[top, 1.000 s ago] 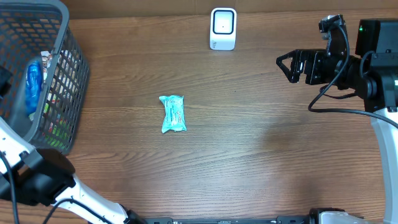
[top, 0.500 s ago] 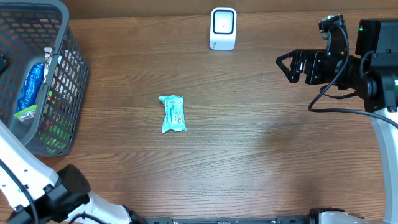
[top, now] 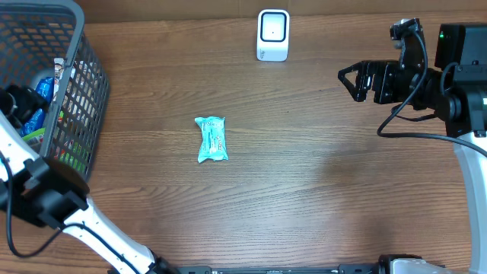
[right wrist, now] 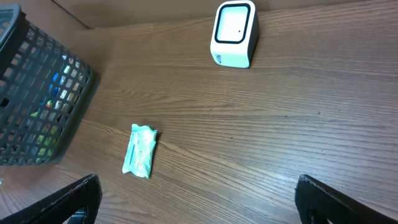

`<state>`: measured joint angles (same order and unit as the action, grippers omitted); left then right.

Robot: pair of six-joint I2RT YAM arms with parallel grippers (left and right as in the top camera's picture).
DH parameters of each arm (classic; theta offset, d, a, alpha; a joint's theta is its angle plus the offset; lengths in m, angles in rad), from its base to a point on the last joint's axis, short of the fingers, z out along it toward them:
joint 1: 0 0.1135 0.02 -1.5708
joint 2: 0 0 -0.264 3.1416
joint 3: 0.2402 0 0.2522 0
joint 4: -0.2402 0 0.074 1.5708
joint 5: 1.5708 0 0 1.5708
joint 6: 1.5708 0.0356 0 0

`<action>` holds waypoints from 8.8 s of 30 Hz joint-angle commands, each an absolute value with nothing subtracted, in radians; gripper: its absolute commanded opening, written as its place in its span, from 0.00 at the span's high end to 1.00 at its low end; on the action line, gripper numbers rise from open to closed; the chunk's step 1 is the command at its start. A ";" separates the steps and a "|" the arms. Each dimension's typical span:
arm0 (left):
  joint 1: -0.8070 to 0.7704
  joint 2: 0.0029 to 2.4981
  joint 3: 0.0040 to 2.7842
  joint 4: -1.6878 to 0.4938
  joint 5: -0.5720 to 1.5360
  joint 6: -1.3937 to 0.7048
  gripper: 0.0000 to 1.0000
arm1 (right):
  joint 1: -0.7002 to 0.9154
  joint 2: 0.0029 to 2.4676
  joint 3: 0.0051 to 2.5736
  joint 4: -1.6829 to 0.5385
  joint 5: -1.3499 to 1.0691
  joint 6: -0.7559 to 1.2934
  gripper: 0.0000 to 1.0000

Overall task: Scan the item barcode
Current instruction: 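Reach the left gripper into the basket and grasp the green snack bag, then place the green snack bag beside the tissue packet on the table, then reach the left gripper into the basket and grasp the dried mushroom bag, then place the clear dried mushroom bag on the table near the others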

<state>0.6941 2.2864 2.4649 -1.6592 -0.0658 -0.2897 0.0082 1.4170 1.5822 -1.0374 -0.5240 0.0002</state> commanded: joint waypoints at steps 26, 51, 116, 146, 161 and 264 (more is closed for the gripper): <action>0.720 2.349 2.045 -1.341 0.045 -0.209 0.96 | 0.011 1.416 1.610 -1.011 -0.525 -0.001 0.00; 0.525 1.687 2.599 -1.689 0.282 -0.133 0.96 | 0.011 1.416 1.610 -1.012 -0.525 -0.001 0.00; 0.585 2.459 2.771 -1.495 0.034 -0.014 0.01 | 0.011 1.422 1.609 -1.054 -0.525 -0.001 0.00; 0.595 2.791 2.772 -1.515 0.128 -0.009 0.96 | 0.011 1.437 1.610 -1.053 -0.525 -0.001 0.00; 0.613 2.562 2.857 -1.686 0.121 -0.156 0.83 | 0.011 1.437 1.610 -1.053 -0.526 -0.001 0.00; 0.679 1.853 2.660 -1.562 0.190 -0.091 0.96 | 0.011 1.483 1.610 -1.008 -0.586 -0.001 0.00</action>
